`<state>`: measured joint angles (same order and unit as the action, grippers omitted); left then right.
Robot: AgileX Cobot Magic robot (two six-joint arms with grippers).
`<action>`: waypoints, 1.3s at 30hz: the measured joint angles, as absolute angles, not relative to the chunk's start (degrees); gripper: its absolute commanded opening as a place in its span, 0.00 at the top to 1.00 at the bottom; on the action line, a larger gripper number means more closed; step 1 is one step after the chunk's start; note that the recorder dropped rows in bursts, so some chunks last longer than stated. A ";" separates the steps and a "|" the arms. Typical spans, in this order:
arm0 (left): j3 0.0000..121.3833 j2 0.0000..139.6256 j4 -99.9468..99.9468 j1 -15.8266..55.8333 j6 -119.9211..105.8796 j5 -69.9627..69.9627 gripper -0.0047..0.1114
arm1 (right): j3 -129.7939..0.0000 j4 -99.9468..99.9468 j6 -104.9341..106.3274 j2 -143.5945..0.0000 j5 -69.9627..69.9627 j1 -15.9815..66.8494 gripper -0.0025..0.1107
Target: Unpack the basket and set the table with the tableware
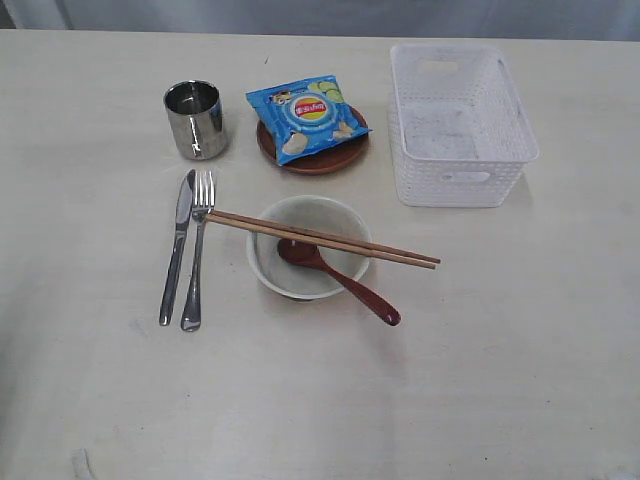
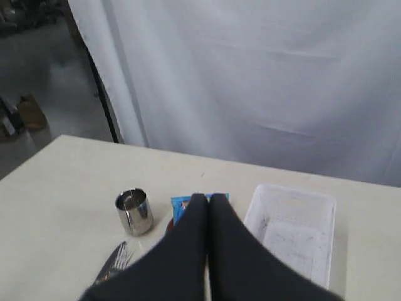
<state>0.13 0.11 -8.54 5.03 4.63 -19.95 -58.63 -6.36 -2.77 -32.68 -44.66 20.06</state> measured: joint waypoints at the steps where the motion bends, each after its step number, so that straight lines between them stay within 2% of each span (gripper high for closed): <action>1: 0.13 0.11 -8.54 5.03 4.63 -19.95 0.96 | -57.81 -6.83 -2.77 -31.21 -43.81 19.18 0.98; 5: 0.13 0.11 -8.54 5.03 4.63 -19.95 0.96 | -49.93 -8.69 -2.67 -25.00 -34.81 12.19 0.98; 8: 0.13 0.11 -8.54 5.03 4.63 -19.95 0.96 | -38.60 -8.96 -2.67 -19.08 -24.21 6.91 0.98; 14: 0.13 0.11 -8.54 5.03 4.63 -19.95 0.96 | -19.19 -8.96 -2.67 -7.61 -8.07 4.83 0.98; 23: 0.13 0.11 -8.54 5.03 4.63 -19.95 0.96 | -5.49 -8.96 1.27 -0.36 -5.89 4.44 0.98; 39: 0.13 0.11 -8.54 5.03 4.63 -19.95 0.96 | -0.20 -8.46 4.90 -0.36 -6.50 4.44 0.98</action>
<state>0.13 0.11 -8.54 5.03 4.63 -19.95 -0.20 -8.46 4.90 -0.36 -6.50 4.44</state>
